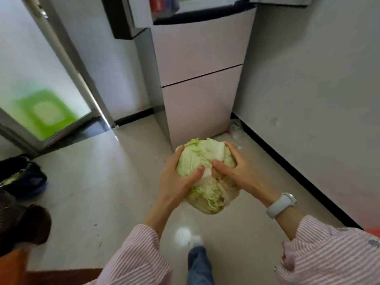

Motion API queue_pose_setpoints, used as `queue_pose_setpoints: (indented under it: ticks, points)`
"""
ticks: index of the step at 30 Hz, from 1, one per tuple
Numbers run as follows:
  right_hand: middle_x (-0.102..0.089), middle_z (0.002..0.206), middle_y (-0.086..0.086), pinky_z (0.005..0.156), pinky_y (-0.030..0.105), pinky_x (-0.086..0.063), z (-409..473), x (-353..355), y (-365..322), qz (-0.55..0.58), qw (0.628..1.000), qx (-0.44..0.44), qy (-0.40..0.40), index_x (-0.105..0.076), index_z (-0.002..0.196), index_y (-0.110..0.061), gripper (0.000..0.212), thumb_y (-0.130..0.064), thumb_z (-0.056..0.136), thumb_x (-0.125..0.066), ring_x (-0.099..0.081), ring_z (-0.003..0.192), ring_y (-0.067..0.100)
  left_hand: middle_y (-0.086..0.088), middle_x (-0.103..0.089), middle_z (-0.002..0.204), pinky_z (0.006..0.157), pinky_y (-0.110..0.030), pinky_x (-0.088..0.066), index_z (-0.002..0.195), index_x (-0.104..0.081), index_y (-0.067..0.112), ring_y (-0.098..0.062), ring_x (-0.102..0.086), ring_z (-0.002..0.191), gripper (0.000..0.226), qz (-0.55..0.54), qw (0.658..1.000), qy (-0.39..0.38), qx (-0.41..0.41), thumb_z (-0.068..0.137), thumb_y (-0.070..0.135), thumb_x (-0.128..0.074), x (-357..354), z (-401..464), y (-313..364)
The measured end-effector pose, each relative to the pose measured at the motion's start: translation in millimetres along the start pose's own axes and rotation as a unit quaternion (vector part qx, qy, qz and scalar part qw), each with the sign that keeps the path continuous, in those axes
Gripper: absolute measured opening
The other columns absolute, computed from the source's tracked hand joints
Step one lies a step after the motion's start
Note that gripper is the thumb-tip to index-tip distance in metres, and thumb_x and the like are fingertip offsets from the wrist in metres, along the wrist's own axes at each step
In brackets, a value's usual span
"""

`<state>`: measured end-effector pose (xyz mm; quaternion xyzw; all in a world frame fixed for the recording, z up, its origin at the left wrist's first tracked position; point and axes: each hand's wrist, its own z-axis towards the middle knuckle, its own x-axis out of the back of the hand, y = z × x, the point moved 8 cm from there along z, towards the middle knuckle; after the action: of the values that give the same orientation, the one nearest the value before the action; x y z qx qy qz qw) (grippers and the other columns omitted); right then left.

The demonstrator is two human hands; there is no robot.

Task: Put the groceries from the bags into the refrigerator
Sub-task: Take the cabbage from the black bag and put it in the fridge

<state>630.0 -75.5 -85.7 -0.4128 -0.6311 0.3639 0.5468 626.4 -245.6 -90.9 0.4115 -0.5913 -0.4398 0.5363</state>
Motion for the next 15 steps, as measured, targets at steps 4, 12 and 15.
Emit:
queue_pose_setpoints:
  ticks: [4,12,15]
  points:
    - [-0.05,0.127,-0.006,0.078,0.009,-0.039,67.2,57.0,-10.7,0.003,0.997,0.008,0.081,-0.035,0.136,-0.025,0.076,-0.054,0.072,-0.065,-0.051,0.112,0.009,0.01,-0.051,0.128,0.097,-0.037,-0.047,0.13,-0.042,0.042,-0.009,-0.052,0.112,0.083,-0.011,0.998,-0.05,-0.038,0.053,0.062,-0.066,-36.3,100.3,27.6]
    - [-0.055,0.108,-0.016,0.074,0.002,-0.043,187.6,159.8,-89.9,0.014,0.981,0.099,0.164,-0.042,0.117,-0.032,0.048,-0.041,0.078,-0.067,-0.055,0.093,-0.013,0.011,-0.051,0.129,0.1,-0.031,-0.043,0.13,-0.043,0.039,-0.009,-0.05,0.117,0.082,-0.019,0.986,-0.074,-0.147,0.054,0.058,-0.066,-63.7,262.3,140.2]
    - [-0.057,0.113,-0.011,0.081,0.009,-0.045,230.4,203.7,-128.7,0.002,0.97,0.148,0.195,-0.043,0.124,-0.025,0.066,-0.056,0.069,-0.064,-0.055,0.098,-0.009,0.011,-0.049,0.131,0.101,-0.035,-0.043,0.133,-0.042,0.036,-0.009,-0.048,0.119,0.085,-0.025,0.975,-0.067,-0.21,0.054,0.059,-0.065,-72.2,315.2,194.1]
